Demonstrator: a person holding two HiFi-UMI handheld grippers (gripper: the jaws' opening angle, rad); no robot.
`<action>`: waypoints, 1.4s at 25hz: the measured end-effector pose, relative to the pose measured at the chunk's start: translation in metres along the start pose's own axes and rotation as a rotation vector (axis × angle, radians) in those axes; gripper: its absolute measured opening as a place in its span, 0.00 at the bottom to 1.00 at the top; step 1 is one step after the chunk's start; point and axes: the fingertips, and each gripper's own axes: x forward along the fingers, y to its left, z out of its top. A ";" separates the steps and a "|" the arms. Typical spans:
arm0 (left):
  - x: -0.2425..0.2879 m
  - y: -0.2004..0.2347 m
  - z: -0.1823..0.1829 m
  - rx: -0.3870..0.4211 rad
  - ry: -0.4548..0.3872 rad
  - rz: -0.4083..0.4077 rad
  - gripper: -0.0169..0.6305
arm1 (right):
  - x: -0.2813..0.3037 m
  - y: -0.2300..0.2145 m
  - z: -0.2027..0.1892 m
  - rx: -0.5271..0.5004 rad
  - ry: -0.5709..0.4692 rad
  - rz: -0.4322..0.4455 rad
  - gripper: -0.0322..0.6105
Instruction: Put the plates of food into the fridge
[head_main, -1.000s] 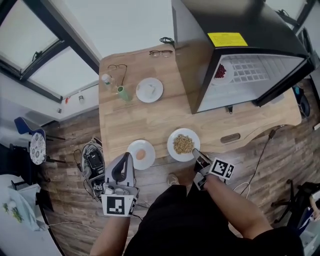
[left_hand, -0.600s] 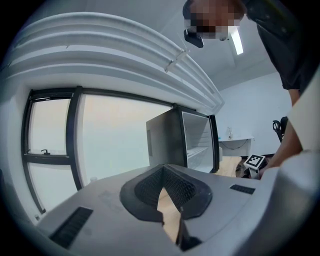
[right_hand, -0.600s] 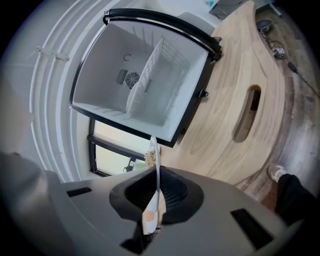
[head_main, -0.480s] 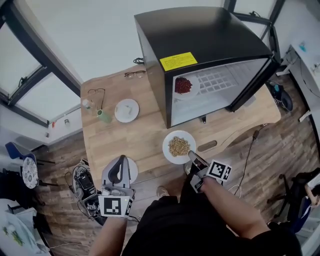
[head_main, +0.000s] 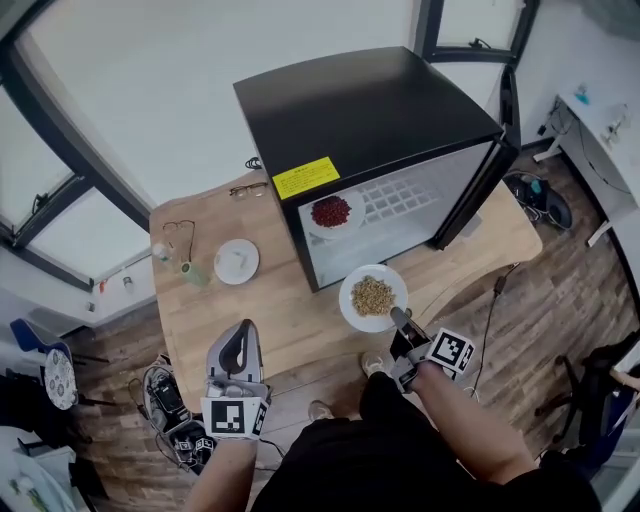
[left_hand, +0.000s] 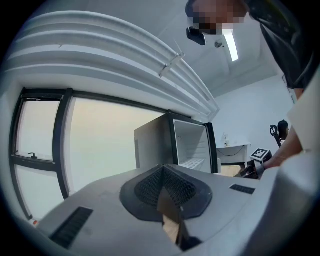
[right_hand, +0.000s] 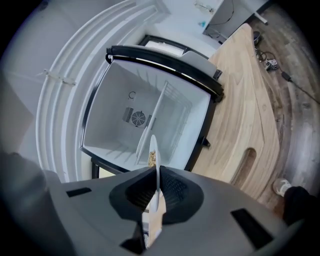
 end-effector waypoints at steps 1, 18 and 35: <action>0.005 -0.001 0.002 0.001 -0.003 0.001 0.03 | 0.000 0.001 0.009 0.006 -0.016 0.006 0.10; 0.077 -0.002 0.040 0.031 -0.056 0.055 0.03 | 0.024 0.030 0.134 0.001 -0.132 0.071 0.10; 0.103 0.018 0.046 0.035 -0.050 0.146 0.03 | 0.084 0.039 0.198 -0.075 -0.138 0.039 0.10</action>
